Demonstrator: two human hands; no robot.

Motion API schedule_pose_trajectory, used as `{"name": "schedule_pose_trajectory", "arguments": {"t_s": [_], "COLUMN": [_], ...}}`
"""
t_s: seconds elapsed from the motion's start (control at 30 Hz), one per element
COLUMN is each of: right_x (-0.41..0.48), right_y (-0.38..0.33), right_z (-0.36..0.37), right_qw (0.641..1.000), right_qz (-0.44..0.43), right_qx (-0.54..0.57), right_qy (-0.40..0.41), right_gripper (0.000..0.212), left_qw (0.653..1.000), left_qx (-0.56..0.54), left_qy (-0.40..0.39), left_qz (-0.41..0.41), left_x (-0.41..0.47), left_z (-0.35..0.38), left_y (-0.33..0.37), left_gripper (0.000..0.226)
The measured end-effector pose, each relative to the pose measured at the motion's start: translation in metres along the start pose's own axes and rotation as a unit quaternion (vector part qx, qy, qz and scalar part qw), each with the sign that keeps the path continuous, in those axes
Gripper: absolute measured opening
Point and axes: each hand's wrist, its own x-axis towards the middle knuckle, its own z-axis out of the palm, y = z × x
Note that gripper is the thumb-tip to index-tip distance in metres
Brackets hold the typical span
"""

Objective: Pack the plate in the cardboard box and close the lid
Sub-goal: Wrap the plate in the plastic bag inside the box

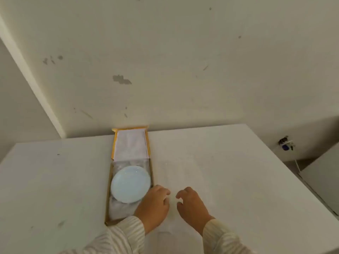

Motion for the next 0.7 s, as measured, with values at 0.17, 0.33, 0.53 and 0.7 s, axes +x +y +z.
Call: {"name": "schedule_pose_trajectory", "arguments": {"t_s": [0.17, 0.33, 0.53, 0.7], "right_x": [0.011, 0.025, 0.027, 0.036], "right_y": [0.044, 0.07, 0.076, 0.079], "right_z": [-0.01, -0.014, -0.008, -0.019], "right_qw": [0.998, 0.995, 0.997, 0.994], "right_qz": [0.044, 0.088, 0.058, 0.065], "right_qx": [-0.021, -0.03, -0.01, 0.091], "right_qy": [0.04, -0.037, -0.051, -0.019], "right_gripper": [0.036, 0.047, 0.047, 0.031], "left_qw": [0.988, 0.939, 0.898, 0.906], "left_qx": [-0.038, -0.189, -0.296, -0.328], "left_qy": [-0.083, -0.009, -0.007, 0.018], "left_qz": [-0.125, -0.288, -0.327, -0.269], "left_x": [0.027, 0.057, 0.066, 0.064], "left_z": [0.041, 0.06, 0.063, 0.053], "left_y": [0.021, 0.026, 0.032, 0.041], "left_gripper": [0.056, 0.061, 0.036, 0.016]}}
